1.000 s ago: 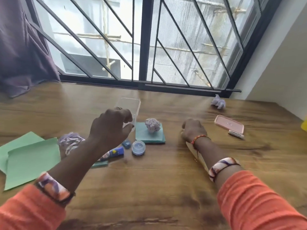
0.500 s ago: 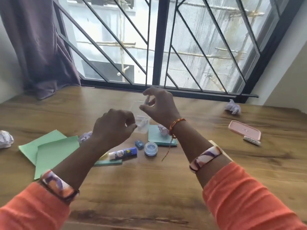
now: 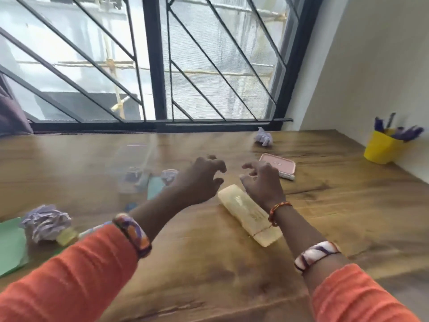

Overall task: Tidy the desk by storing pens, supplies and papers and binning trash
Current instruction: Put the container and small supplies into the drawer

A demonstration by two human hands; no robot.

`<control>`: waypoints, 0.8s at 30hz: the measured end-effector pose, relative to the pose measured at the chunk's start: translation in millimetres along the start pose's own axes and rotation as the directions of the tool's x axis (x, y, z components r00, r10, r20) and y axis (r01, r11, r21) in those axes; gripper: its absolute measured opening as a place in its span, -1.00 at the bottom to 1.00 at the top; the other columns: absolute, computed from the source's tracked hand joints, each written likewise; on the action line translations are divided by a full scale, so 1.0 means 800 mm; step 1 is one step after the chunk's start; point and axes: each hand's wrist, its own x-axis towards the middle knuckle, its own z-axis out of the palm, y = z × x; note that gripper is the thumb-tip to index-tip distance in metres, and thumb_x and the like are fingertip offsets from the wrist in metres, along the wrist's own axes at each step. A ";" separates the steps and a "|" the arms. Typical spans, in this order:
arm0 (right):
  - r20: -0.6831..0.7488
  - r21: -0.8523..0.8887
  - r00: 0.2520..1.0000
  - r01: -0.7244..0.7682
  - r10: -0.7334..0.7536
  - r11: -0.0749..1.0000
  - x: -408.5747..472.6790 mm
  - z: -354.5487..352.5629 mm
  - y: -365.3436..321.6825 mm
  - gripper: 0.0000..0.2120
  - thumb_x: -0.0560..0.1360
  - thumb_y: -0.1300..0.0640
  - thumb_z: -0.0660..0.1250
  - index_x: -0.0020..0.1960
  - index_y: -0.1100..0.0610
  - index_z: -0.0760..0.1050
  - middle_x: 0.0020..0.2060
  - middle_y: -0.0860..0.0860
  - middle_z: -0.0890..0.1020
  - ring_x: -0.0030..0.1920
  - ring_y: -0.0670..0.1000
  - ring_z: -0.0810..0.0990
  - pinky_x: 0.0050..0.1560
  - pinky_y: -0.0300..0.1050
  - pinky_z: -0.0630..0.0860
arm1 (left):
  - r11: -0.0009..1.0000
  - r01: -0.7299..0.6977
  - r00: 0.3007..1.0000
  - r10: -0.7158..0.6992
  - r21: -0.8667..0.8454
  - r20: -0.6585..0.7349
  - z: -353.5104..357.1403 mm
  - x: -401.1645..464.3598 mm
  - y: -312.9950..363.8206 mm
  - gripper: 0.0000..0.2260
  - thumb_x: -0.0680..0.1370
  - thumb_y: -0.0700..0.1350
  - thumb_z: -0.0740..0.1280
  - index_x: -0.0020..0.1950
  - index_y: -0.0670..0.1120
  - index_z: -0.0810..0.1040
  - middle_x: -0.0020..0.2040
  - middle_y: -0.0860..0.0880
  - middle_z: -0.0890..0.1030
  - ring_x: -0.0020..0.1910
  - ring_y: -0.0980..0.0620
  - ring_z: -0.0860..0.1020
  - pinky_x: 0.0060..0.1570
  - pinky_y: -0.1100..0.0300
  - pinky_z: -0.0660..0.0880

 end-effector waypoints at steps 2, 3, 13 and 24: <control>-0.070 -0.025 0.992 -0.110 0.108 0.994 -0.014 -0.023 0.047 -0.68 0.39 0.27 0.35 0.14 0.23 0.55 0.07 0.20 0.61 0.11 0.18 0.56 0.15 -0.07 0.43 | 0.993 -0.116 0.988 0.115 0.007 0.105 0.036 0.031 0.034 -0.70 0.51 -0.19 0.31 0.25 -0.13 0.49 0.29 -0.12 0.45 0.23 -0.13 0.47 0.22 0.07 0.41; -0.090 -0.056 0.983 -0.164 0.159 0.985 -0.022 -0.033 0.070 -0.66 0.40 0.28 0.34 0.18 0.24 0.51 0.10 0.21 0.60 0.15 0.20 0.54 0.16 -0.06 0.41 | 0.986 -0.166 0.974 0.164 0.000 0.157 0.055 0.044 0.050 -0.66 0.51 -0.23 0.30 0.29 -0.17 0.45 0.32 -0.16 0.42 0.26 -0.14 0.44 0.24 0.11 0.37; -0.171 -0.157 0.939 -0.326 0.300 0.932 -0.035 -0.036 0.146 -0.77 0.49 0.08 0.25 0.03 0.21 0.54 0.07 0.15 0.58 0.14 0.17 0.51 0.18 -0.01 0.41 | 0.923 -0.235 0.948 0.148 0.303 0.283 0.161 0.128 0.108 -0.60 0.54 -0.16 0.19 0.37 -0.12 0.24 0.32 -0.14 0.43 0.26 -0.21 0.46 -0.07 0.04 0.42; -0.179 -0.227 0.942 -0.319 0.283 0.920 -0.034 -0.031 0.150 -0.78 0.49 0.08 0.23 0.06 0.18 0.49 0.10 0.11 0.56 0.16 0.14 0.48 0.21 -0.03 0.37 | 0.927 -0.203 0.946 0.102 0.314 0.308 0.171 0.163 0.090 -0.64 0.52 -0.09 0.20 0.32 -0.07 0.36 0.38 -0.16 0.29 0.31 -0.21 0.28 0.23 -0.08 0.38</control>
